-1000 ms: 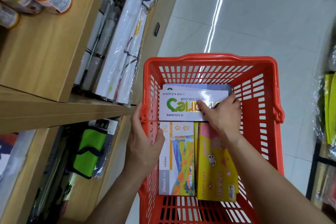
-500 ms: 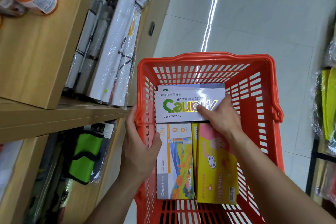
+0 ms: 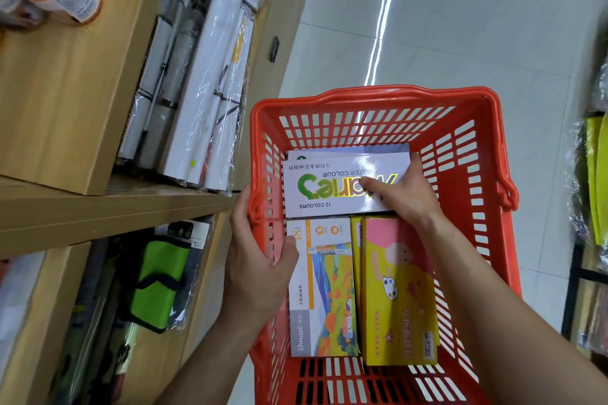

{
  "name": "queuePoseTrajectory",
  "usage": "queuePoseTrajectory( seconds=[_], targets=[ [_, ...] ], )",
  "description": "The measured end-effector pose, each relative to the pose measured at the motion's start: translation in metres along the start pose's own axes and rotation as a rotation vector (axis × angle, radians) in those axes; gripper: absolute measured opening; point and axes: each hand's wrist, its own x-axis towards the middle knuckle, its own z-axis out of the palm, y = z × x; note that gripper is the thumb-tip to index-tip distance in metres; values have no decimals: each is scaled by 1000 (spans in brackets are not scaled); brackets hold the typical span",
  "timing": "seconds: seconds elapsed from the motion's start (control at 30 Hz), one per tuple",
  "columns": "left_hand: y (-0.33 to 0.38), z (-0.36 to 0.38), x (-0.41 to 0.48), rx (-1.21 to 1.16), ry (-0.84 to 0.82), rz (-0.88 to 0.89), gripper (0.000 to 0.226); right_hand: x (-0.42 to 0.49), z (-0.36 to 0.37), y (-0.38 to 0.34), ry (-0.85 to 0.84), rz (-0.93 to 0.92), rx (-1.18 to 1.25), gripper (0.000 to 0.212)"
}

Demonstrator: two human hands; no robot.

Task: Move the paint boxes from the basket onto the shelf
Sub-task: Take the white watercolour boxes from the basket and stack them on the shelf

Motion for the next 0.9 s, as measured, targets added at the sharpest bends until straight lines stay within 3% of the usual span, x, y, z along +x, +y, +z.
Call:
queuePoseTrajectory(
  seconds=[0.27,0.4,0.73,0.9],
  targets=[
    [0,2,2,-7,1,7,97,12,-1,1,11,54,45,88],
    [2,2,3,9,23,10,98,10,1,-2,33,58,56,100],
    [4,4,1,21,9,32,85,-30,-2,-15,180,-14,64,100],
    [-1,3,2,20,-4,32,85,-38,-13,-19,110,15,146,104]
  ],
)
